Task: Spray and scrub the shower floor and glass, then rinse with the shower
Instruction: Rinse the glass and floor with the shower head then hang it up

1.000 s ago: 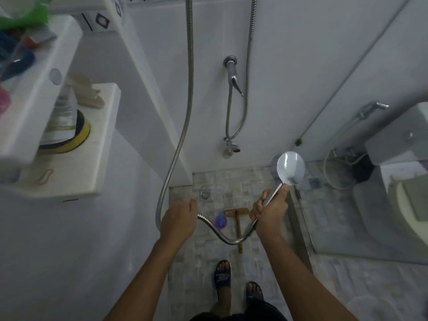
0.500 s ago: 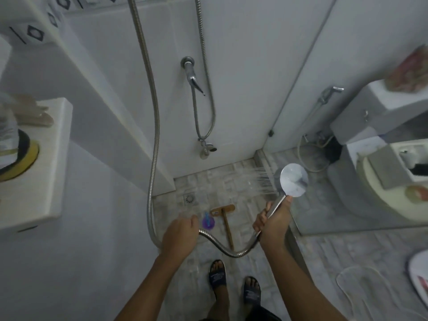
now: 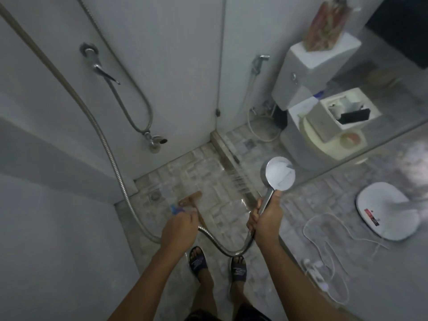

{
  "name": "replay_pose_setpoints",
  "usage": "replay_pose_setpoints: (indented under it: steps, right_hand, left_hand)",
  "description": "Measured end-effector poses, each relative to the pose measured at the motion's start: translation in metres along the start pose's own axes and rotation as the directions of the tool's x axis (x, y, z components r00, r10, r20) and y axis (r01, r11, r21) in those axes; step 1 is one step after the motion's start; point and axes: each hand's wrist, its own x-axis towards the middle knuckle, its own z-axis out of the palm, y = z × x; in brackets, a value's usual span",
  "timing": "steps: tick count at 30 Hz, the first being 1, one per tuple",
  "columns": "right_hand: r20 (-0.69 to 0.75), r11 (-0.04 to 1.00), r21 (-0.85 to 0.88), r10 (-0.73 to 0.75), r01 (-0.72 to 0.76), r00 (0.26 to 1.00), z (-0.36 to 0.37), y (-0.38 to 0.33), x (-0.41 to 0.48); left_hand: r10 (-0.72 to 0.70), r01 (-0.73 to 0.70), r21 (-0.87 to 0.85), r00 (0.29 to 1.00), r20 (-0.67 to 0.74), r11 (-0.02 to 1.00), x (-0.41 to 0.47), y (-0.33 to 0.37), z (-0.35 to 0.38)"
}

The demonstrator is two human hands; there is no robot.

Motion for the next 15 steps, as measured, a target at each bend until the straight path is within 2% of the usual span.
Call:
replay_pose_setpoints:
  steps: [6, 10, 15]
  right_hand:
    - [-0.099, 0.994, 0.024, -0.099, 0.102, 0.990, -0.037, -0.016, 0.006]
    - [-0.118, 0.990, 0.047, -0.128, 0.134, 0.985, -0.048, -0.029, 0.013]
    - [-0.122, 0.979, 0.080, -0.177, 0.187, 0.977, -0.046, -0.056, 0.023]
  left_hand:
    - [0.134, -0.136, 0.082, 0.991, 0.029, 0.987, -0.008, 0.050, 0.014]
    - [0.148, -0.147, 0.112, 0.989, 0.004, 0.983, -0.003, 0.071, 0.017]
    - [0.157, -0.157, 0.070, 0.988, 0.003, 0.985, 0.004, 0.082, 0.008]
